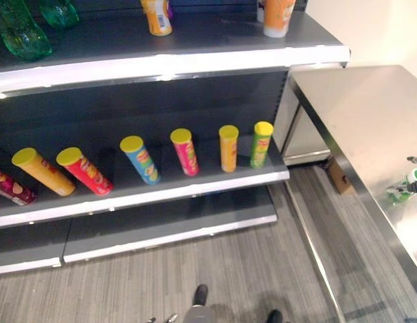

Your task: Put the goods on the table back onto the shelves and tidy them up.

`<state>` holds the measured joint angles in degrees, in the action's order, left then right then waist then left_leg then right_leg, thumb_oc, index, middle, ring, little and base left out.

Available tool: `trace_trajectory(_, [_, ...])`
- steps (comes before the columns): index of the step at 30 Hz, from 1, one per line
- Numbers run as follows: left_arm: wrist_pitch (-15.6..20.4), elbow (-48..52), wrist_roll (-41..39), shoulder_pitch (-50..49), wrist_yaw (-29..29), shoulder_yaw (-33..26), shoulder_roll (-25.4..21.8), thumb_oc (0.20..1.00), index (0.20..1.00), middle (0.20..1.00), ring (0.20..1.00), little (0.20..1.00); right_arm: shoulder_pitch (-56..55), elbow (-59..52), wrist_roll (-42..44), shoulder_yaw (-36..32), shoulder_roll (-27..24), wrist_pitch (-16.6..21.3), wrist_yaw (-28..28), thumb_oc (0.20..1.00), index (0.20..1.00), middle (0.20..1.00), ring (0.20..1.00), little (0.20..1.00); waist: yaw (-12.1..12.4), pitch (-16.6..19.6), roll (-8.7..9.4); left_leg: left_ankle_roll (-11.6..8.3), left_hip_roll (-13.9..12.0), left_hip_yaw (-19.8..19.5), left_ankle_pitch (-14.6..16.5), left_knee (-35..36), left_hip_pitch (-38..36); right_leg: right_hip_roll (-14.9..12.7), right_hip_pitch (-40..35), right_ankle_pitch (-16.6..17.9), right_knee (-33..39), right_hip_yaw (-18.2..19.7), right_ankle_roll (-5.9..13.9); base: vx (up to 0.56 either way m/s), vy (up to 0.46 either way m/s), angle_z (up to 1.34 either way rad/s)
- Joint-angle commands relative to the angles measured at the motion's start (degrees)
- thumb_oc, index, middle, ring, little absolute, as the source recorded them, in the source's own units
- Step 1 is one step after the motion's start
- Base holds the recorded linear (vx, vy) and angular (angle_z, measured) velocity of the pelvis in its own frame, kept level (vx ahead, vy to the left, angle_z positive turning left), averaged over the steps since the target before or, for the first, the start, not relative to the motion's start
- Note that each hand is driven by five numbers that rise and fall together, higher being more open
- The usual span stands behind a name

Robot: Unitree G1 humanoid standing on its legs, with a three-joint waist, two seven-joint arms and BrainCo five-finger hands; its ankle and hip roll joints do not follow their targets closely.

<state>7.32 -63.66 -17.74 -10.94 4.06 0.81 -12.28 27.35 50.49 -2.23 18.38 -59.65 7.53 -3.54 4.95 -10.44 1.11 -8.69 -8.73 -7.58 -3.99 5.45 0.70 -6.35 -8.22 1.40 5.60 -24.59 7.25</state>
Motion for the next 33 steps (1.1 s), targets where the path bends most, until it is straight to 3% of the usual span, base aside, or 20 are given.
trace_trajectory(1, [1.35, 0.13, -0.38, 1.85, 0.24, 2.22, -3.77, 1.000, 1.000, 1.000, 1.000, 1.000, 6.61, 2.05, 0.66, 2.34, 0.97, -0.05, -1.63, 0.589, 0.589, 0.589, 0.589, 0.589, 0.76, 0.43, 3.20, -1.49, -3.28, 7.79, 1.68, -1.05, -1.05, -3.66, -1.81, -5.80, -2.02, 5.96, 2.57, 0.00, 0.000, 0.00])
trace_trajectory(2, [1.35, 0.13, -0.37, 1.85, 0.24, 2.21, -3.77, 1.000, 1.000, 1.000, 1.000, 1.000, 6.64, 2.06, 0.66, 2.37, 0.98, -0.04, -1.63, 0.517, 0.517, 0.517, 0.517, 0.517, 0.75, 0.42, 3.20, -1.49, -3.28, 7.80, 1.68, -1.05, -1.06, -3.66, -1.81, -5.80, -2.02, 5.96, 2.57, 0.00, 0.000, 0.00])
trace_trajectory(3, [1.40, 0.19, -0.51, 1.89, 0.20, 2.12, -3.81, 1.000, 1.000, 1.000, 1.000, 1.000, 7.05, 2.40, 0.83, 2.54, 1.14, -0.08, -1.75, 0.200, 0.200, 0.200, 0.200, 0.200, 0.81, 0.39, 3.23, -1.49, -3.27, 7.86, 1.68, -1.05, -1.06, -3.67, -1.80, -5.80, -2.02, 6.03, 2.57, 0.00, 0.000, 0.00])
trace_trajectory(16, [1.27, -0.59, -0.12, 1.91, 0.46, 1.76, -3.72, 1.000, 1.000, 1.000, 1.000, 1.000, 6.44, -0.04, 0.11, 1.62, 0.15, 0.18, -2.81, 0.200, 0.200, 0.200, 0.200, 0.200, 0.62, 0.40, 3.41, -1.48, -3.36, 7.80, 1.73, -1.00, -1.02, -3.77, -1.74, -5.70, -1.93, 5.91, 2.63, 0.00, 0.000, 0.00])
trace_trajectory(21, [1.19, -0.76, 0.65, 2.14, 0.87, 1.12, -3.66, 1.000, 1.000, 1.000, 1.000, 1.000, 4.25, -7.70, -0.53, -0.95, -2.26, 0.96, -4.11, 0.200, 0.200, 0.200, 0.200, 0.200, 0.06, 0.46, 3.47, -1.46, -3.37, 8.19, 1.90, -0.99, -1.22, -3.87, -1.66, -5.59, -1.93, 6.11, 2.74, 0.00, 0.000, 0.00])
trace_trajectory(25, [1.36, -0.72, 1.84, 2.58, 1.27, 0.19, -3.37, 1.000, 1.000, 1.000, 1.000, 1.000, -0.54, -19.51, -2.10, -7.28, -6.81, 2.63, -6.22, 0.200, 0.200, 0.200, 0.200, 0.200, -1.01, 0.78, 3.40, -1.45, -3.48, 8.77, 2.16, -0.95, -1.51, -3.95, -1.38, -5.53, -1.98, 6.58, 2.81, 0.00, 0.000, 0.00])
trace_trajectory(33, [1.26, -0.42, 3.18, 3.33, 1.38, -0.41, -3.33, 1.000, 1.000, 1.000, 1.000, 1.000, -6.00, -30.00, -4.88, -14.51, -10.74, 3.85, -8.09, 0.200, 0.200, 0.200, 0.200, 0.200, -1.98, 1.38, 3.55, -1.56, -3.76, 9.25, 2.45, -0.89, -2.01, -3.86, -1.21, -5.72, -2.22, 7.09, 2.83, 0.00, -0.013, -0.02])
